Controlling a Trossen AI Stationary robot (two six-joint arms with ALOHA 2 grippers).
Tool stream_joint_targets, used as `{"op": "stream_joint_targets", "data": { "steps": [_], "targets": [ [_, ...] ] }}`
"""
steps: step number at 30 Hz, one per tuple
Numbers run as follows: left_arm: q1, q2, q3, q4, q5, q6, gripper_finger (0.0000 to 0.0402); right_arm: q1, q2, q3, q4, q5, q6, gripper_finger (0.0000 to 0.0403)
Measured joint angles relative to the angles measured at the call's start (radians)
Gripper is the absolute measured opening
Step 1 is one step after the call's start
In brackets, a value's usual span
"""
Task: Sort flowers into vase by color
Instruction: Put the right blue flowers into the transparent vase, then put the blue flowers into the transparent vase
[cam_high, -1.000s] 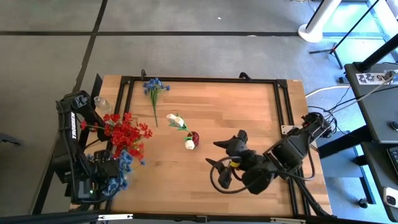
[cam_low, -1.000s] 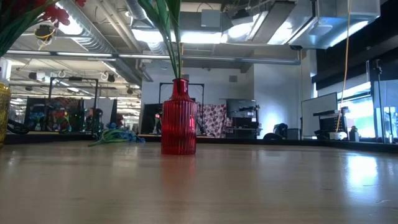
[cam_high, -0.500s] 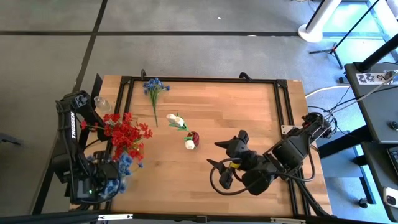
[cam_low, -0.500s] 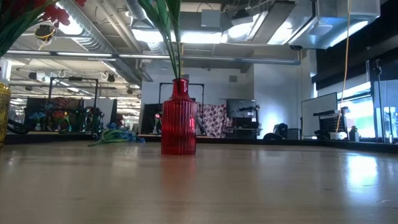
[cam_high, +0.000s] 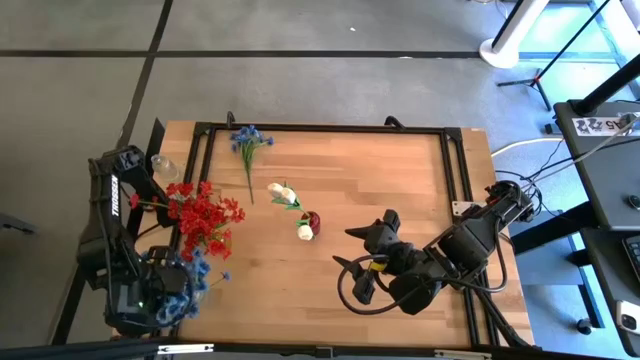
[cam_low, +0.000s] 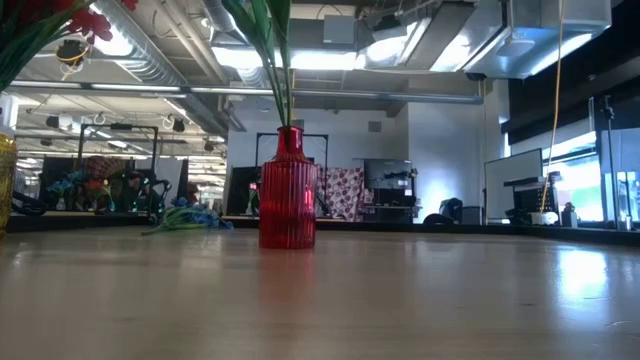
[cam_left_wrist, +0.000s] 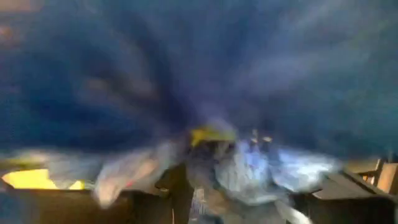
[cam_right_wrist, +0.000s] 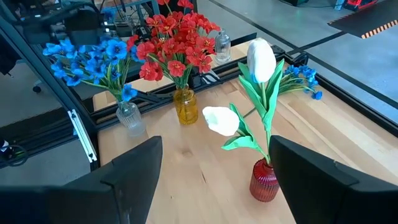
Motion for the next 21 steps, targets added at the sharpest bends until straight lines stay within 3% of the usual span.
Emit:
{"op": "stream_joint_targets", "data": {
  "steps": [9, 16, 18, 21],
  "targets": [
    [0.000, 0.000, 0.105, -0.014, 0.008, 0.019, 0.0103, 0.000, 0.000, 0.000, 0.000, 0.000, 0.000, 0.0296],
    [0.029, 0.000, 0.262, -0.016, 0.038, 0.003, 0.0074, 0.000, 0.000, 0.000, 0.000, 0.000, 0.000, 0.0296],
    [0.049, 0.000, 0.319, -0.016, -0.022, 0.003, 0.0069, 0.000, 0.000, 0.000, -0.001, 0.000, -0.001, 0.0296],
    [0.094, 0.000, 0.397, -0.015, -0.199, 0.073, 0.0063, 0.000, 0.000, 0.000, 0.003, 0.017, -0.004, 0.0296]
  ]
}}
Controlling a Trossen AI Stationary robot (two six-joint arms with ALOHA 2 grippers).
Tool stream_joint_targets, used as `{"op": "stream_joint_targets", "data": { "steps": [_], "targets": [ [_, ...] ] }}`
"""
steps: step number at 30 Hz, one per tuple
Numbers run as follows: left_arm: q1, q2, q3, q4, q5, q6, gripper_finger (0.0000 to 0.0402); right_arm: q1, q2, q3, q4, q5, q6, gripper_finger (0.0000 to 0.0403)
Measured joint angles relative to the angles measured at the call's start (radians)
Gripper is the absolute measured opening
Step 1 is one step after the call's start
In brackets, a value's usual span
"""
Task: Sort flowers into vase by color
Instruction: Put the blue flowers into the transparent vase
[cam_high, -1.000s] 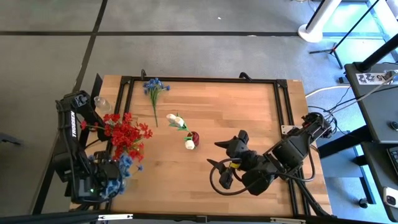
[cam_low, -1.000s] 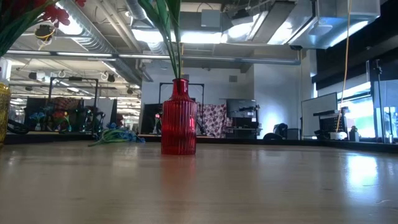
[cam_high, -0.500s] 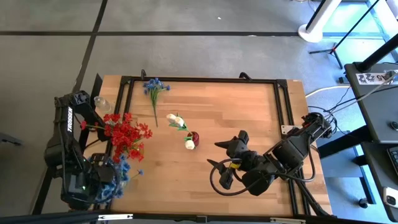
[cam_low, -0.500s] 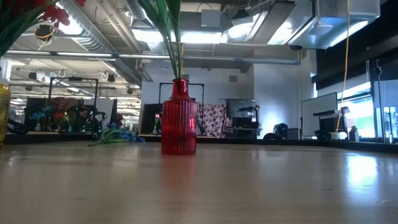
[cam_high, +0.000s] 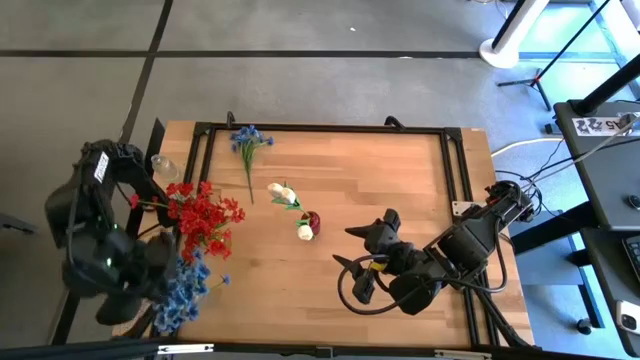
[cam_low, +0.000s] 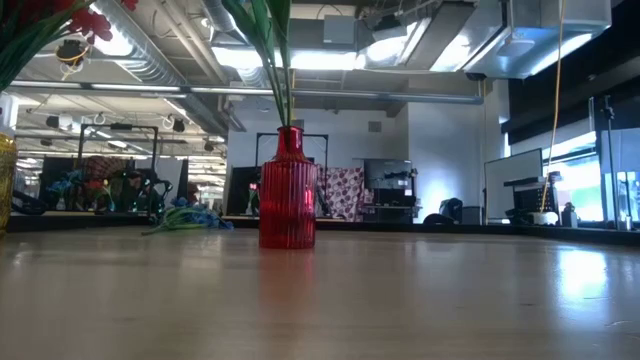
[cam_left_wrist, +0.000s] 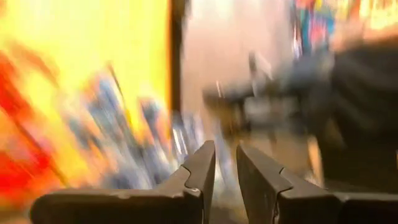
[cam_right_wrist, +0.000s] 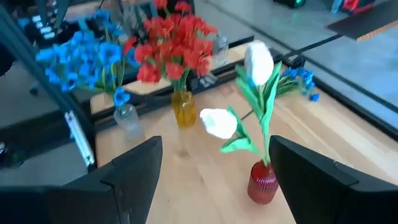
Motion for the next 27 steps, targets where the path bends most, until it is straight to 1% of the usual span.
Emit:
{"op": "stream_joint_targets", "data": {
  "steps": [2, 4, 6, 8, 12, 16, 19, 22, 24, 27],
  "targets": [
    [0.053, 0.000, 0.043, 0.001, -0.124, 0.082, 0.0060, 0.000, 0.000, 0.007, 0.017, 0.032, -0.002, 0.0296],
    [0.135, 0.000, 0.079, 0.001, -0.236, 0.167, 0.0060, 0.000, 0.000, 0.033, 0.025, 0.056, -0.008, 0.0296],
    [0.243, -0.001, 0.103, 0.002, -0.309, 0.238, 0.0060, 0.000, -0.002, 0.071, 0.029, 0.079, -0.041, 0.0296],
    [0.384, -0.002, 0.108, 0.001, -0.336, 0.300, 0.0060, 0.000, -0.003, 0.109, 0.029, 0.089, -0.097, 0.0296],
    [0.693, 0.006, 0.107, -0.047, -0.331, 0.322, 0.0060, 0.000, -0.003, 0.168, 0.015, 0.072, -0.200, 0.0296],
    [0.990, 0.005, 0.107, -0.062, -0.328, 0.439, 0.0060, 0.000, -0.005, 0.219, -0.067, 0.048, -0.242, 0.0296],
    [1.192, 0.005, 0.094, -0.080, -0.324, 0.507, 0.0073, 0.000, -0.015, 0.217, -0.114, 0.029, -0.258, 0.0296],
    [1.368, 0.008, 0.004, -0.075, -0.255, 0.528, 0.0095, 0.000, -0.025, 0.223, -0.166, 0.018, -0.266, 0.0296],
    [1.463, 0.013, -0.090, -0.053, -0.194, 0.533, 0.0114, 0.000, -0.028, 0.225, -0.196, 0.011, -0.262, 0.0296],
    [1.588, 0.013, -0.253, 0.031, -0.119, 0.535, 0.0142, 0.001, -0.027, 0.225, -0.254, -0.012, -0.236, 0.0296]
  ]
}}
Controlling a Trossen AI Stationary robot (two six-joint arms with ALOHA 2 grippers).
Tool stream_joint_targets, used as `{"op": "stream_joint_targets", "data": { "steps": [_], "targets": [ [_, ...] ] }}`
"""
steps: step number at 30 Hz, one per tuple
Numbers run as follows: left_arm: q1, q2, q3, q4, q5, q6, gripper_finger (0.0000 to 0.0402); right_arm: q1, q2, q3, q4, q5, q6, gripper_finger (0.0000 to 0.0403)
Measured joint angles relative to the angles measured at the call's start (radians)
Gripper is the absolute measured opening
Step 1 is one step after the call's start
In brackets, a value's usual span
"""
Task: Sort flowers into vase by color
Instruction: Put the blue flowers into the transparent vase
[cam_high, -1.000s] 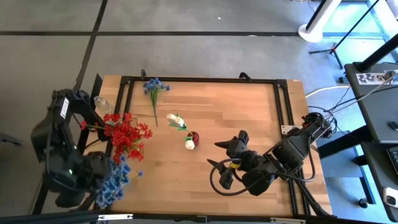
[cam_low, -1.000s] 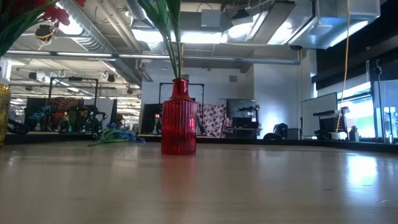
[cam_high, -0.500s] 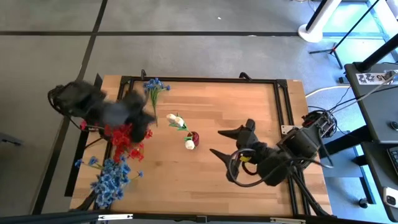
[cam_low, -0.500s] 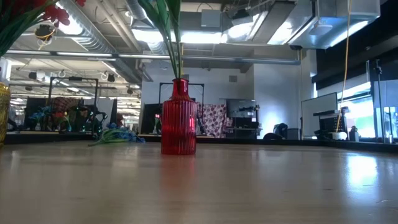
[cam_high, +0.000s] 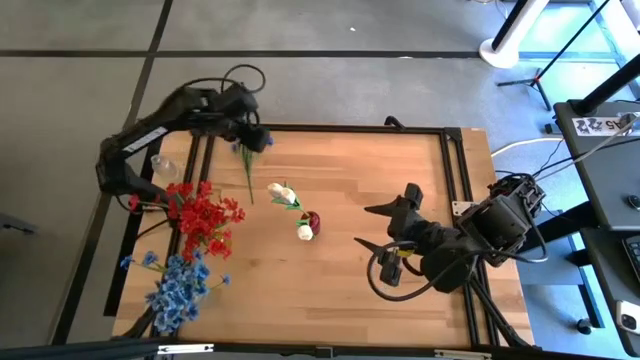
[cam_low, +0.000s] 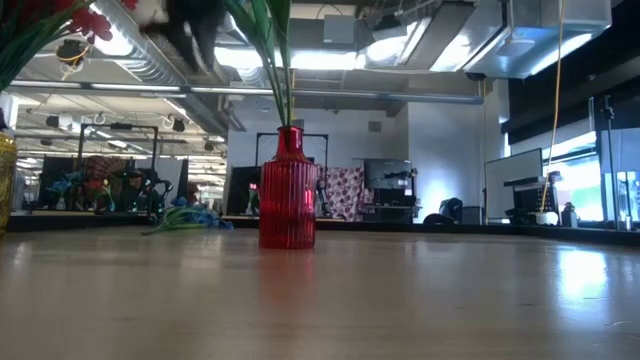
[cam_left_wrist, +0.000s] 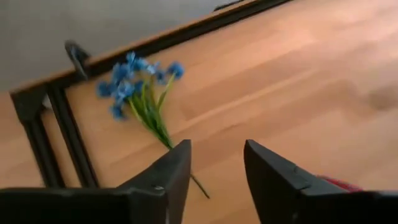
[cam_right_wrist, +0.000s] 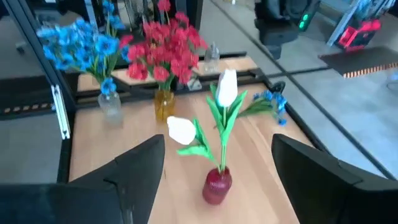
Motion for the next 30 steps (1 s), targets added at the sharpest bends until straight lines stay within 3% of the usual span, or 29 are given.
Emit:
{"op": "stream_joint_targets", "data": {
  "steps": [7, 13, 19, 25, 30],
  "targets": [
    [0.231, 0.042, -0.351, 0.268, 0.134, -0.039, 0.0188, 0.001, 0.000, -0.015, -0.053, -0.110, 0.076, 0.0296],
    [0.242, 0.153, -0.524, 0.408, 0.162, -0.069, 0.0204, 0.000, 0.000, -0.016, -0.057, -0.152, 0.053, 0.0296],
    [0.307, 0.283, -0.545, 0.486, 0.143, -0.112, 0.0207, -0.042, -0.001, -0.016, -0.068, -0.126, 0.001, 0.0296],
    [0.383, 0.361, -0.545, 0.503, 0.080, -0.141, 0.0207, -0.114, -0.051, -0.017, -0.203, -0.125, 0.028, 0.0296],
    [0.413, 0.437, -0.545, 0.545, 0.112, -0.147, 0.0207, -0.184, -0.074, -0.018, -0.275, -0.138, 0.023, 0.0296]
  ]
}}
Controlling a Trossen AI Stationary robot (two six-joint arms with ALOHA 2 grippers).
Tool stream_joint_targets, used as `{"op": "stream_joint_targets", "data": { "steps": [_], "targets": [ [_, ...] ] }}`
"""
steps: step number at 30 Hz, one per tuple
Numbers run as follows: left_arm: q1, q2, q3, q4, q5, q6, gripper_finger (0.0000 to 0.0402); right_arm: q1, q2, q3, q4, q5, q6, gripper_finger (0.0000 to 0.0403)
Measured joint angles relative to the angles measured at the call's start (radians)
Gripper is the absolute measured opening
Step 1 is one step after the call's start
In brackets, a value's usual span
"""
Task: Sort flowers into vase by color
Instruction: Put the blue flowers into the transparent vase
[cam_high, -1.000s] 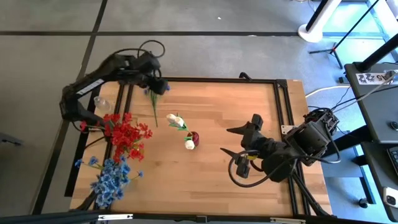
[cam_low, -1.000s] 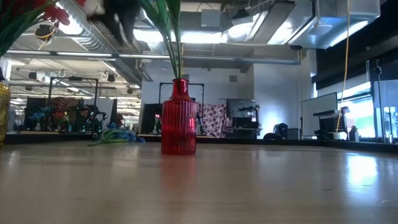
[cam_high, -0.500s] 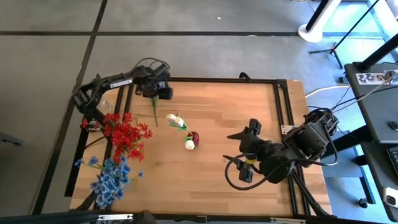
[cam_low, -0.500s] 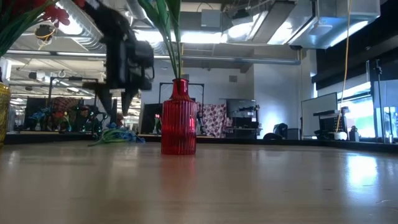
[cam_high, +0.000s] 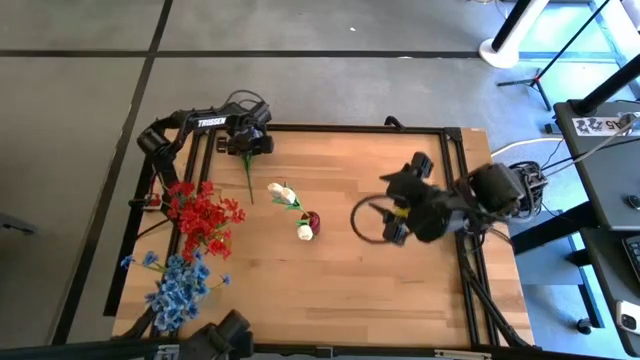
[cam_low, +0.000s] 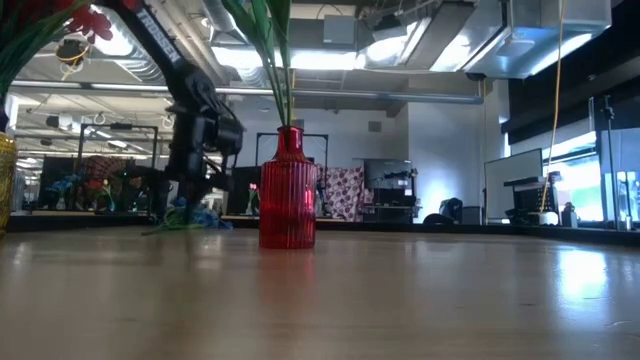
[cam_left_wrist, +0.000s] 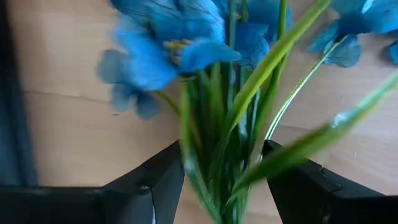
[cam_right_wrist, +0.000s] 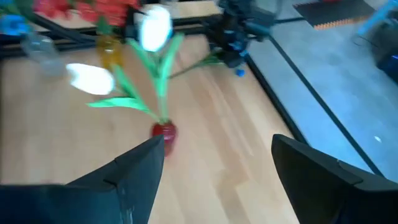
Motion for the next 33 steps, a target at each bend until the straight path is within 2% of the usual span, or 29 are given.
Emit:
{"op": "stream_joint_targets", "data": {
  "steps": [4, 7, 10, 15, 21, 26, 33],
  "targets": [
    [-0.001, 0.046, 0.003, 0.042, 0.002, 0.000, 0.0206, -0.054, -0.033, 0.002, -0.017, -0.015, -0.055, 0.0296],
    [-0.012, 0.059, 0.003, 0.056, 0.018, -0.017, 0.0185, -0.095, -0.037, 0.001, -0.017, -0.038, -0.122, 0.0296],
    [-0.034, 0.057, 0.003, 0.069, 0.005, -0.021, 0.0135, -0.130, -0.056, 0.000, -0.017, -0.072, -0.186, 0.0296],
    [-0.071, 0.009, -0.003, 0.089, 0.018, -0.033, 0.0023, -0.147, -0.118, 0.001, -0.016, -0.079, -0.338, 0.0296],
    [-0.160, -0.159, -0.002, 0.120, 0.009, -0.052, 0.0017, -0.150, -0.191, 0.001, -0.016, -0.090, -0.423, 0.0296],
    [-0.274, -0.366, -0.001, 0.180, -0.013, -0.063, 0.0014, -0.150, -0.214, 0.001, -0.016, -0.124, -0.436, 0.0296],
    [-0.472, -0.686, -0.001, 0.381, -0.131, -0.097, 0.0013, -0.150, -0.194, 0.001, 0.009, -0.121, -0.497, 0.0296]
  ]
}}
